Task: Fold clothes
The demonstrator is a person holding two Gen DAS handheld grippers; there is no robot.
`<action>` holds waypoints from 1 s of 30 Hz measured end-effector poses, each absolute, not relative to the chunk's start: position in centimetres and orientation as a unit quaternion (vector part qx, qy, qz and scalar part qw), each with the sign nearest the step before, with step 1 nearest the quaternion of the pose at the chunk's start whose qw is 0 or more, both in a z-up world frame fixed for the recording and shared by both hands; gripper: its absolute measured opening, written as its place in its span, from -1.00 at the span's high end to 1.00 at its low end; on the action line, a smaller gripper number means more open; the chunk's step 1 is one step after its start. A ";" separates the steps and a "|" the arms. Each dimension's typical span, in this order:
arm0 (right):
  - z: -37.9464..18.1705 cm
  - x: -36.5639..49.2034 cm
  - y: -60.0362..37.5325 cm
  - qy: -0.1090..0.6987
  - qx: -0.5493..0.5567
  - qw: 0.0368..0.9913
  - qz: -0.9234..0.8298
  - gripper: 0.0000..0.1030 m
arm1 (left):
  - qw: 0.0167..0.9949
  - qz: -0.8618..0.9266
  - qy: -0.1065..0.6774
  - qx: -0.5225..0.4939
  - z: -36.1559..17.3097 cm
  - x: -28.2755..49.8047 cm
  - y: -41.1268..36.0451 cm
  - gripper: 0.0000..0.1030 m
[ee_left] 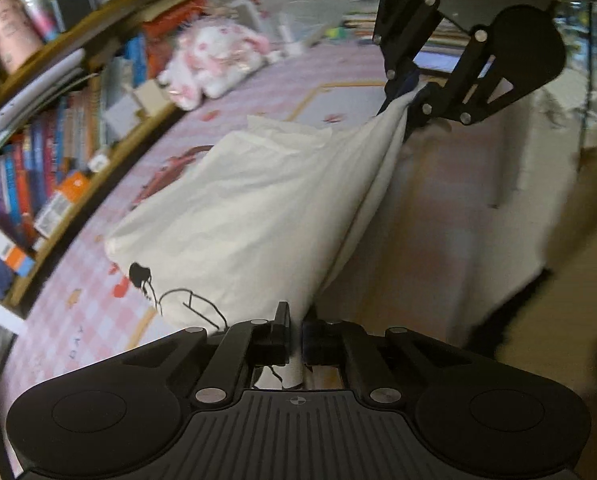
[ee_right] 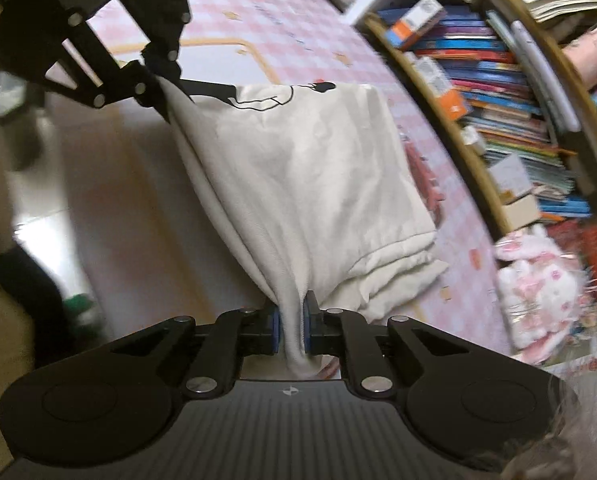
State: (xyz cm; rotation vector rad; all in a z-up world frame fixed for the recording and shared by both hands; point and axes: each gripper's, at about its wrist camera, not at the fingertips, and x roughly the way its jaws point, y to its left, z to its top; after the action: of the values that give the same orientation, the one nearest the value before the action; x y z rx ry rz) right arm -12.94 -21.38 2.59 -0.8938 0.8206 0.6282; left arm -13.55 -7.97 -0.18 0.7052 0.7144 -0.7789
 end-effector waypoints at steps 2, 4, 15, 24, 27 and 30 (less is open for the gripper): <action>3.5 -13.7 -21.5 0.400 -0.391 0.771 0.305 0.81 | 0.799 -0.378 0.338 0.323 0.6 -13.9 -7.7 0.92; 4.2 -14.4 -21.4 0.416 -0.374 0.767 0.314 0.81 | 0.801 -0.381 0.331 0.320 1.6 -13.9 -7.5 0.92; 11.8 -12.4 -23.0 0.342 -0.334 0.835 0.274 0.81 | 0.885 -0.299 0.241 0.262 8.2 -8.1 -7.1 0.89; 10.5 -6.2 -23.6 0.315 -0.346 0.849 0.248 0.81 | 0.909 -0.232 0.266 0.223 5.7 -1.3 -8.8 0.83; 9.1 -3.5 -23.8 0.325 -0.341 0.846 0.249 0.81 | 0.905 -0.227 0.282 0.222 4.9 0.3 -9.0 0.76; 7.9 -1.0 -24.1 0.336 -0.334 0.845 0.250 0.81 | 0.903 -0.221 0.294 0.222 4.2 1.6 -9.2 0.70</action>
State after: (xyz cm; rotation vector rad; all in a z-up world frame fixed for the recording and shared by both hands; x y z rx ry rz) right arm -1.00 -24.06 7.95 -0.7043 0.7098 0.5269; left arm 1.56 -9.16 4.22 0.4598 0.6079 -0.4574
